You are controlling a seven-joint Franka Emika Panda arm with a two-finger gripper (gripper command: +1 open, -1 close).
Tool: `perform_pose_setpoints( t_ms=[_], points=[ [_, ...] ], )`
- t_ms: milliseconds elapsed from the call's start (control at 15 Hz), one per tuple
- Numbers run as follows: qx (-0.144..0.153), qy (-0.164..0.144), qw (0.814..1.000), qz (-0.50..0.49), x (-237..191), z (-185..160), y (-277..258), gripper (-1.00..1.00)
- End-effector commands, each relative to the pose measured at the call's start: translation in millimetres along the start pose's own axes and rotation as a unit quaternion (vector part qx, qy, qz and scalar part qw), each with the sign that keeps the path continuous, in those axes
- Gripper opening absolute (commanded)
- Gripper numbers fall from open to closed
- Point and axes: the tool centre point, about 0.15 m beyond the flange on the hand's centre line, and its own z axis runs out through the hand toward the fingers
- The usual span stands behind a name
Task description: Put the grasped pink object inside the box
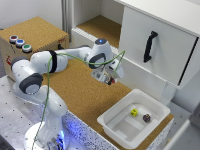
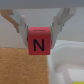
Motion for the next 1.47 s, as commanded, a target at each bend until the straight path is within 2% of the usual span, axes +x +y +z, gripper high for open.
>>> perform_pose_setpoints(
  t_ms=[0, 67, 133, 200, 533, 667, 733, 800, 1133, 1267, 1333, 1400],
  points=[
    [0.089, -0.047, 0.994, -0.035, 28.8, 74.8, 100.8, -1.0],
    [0.089, -0.054, 0.994, -0.04, 26.0, 89.6, 107.9, -1.0],
    [0.102, -0.063, 0.992, -0.047, 23.1, 103.6, 111.1, -1.0],
    [0.094, -0.063, 0.992, -0.063, 21.0, 111.5, 109.1, -1.0],
    [0.11, -0.061, 0.991, -0.044, 26.7, 152.6, 114.3, -1.0],
    [0.098, -0.058, 0.993, -0.033, 32.4, 166.5, 113.0, -1.0],
    [0.094, -0.057, 0.994, -0.024, 33.4, 171.3, 113.7, 1.0],
    [0.089, -0.054, 0.994, -0.017, 33.5, 174.5, 114.8, 1.0],
    [0.1, -0.027, 0.995, 0.009, 31.3, 175.6, 106.8, 1.0],
    [0.107, -0.013, 0.994, 0.005, 28.4, 155.1, 101.2, 1.0],
    [0.115, -0.001, 0.993, -0.003, 25.1, 135.0, 94.5, 1.0],
    [0.11, 0.007, 0.994, -0.017, 21.2, 116.0, 86.3, 1.0]
  ],
)
